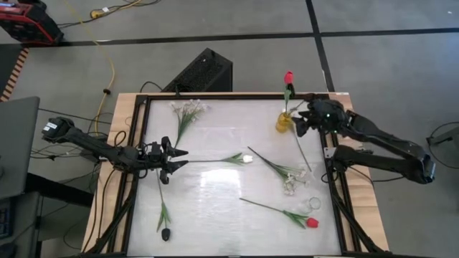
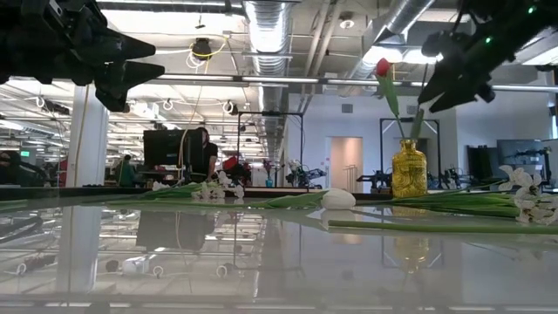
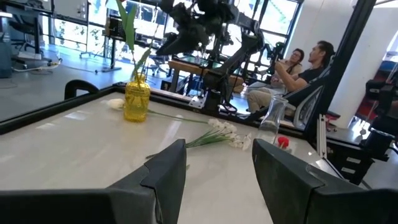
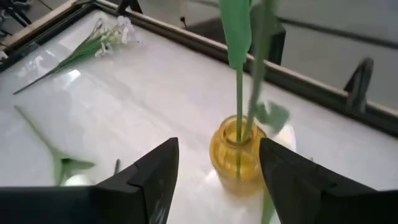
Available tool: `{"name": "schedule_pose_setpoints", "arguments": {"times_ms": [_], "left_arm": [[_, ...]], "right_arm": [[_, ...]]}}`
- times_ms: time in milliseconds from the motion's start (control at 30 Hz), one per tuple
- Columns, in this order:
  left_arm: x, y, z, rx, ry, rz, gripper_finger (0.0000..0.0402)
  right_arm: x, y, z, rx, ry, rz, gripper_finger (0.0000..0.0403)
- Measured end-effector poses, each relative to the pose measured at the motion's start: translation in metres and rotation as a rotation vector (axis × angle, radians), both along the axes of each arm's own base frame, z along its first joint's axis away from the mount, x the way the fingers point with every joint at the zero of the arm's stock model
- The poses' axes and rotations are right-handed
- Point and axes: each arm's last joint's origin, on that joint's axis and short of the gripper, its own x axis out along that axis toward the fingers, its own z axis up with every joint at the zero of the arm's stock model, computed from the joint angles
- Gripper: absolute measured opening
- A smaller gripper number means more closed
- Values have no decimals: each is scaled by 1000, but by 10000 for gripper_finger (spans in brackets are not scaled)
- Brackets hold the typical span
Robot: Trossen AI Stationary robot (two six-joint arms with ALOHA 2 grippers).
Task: Sort flowers into vase by color
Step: Put the top black flower into the yellow flower vase, then put the red flower into the yellow flower vase
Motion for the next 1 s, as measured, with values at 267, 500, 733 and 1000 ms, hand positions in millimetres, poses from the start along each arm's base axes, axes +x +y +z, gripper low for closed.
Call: {"name": "schedule_pose_setpoints", "arguments": {"times_ms": [267,500,733,1000], "left_arm": [[0,0,0,0,0,0,174],[0,0,0,0,1,0,174],[0,0,0,-1,1,0,174],[0,0,-2,5,17,0,174]], "right_arm": [[-9,10,29,191,14,28,236],[1,13,48,434,-69,194,232],[25,23,65,569,-87,376,232],[62,44,94,584,-85,560,232]]}}
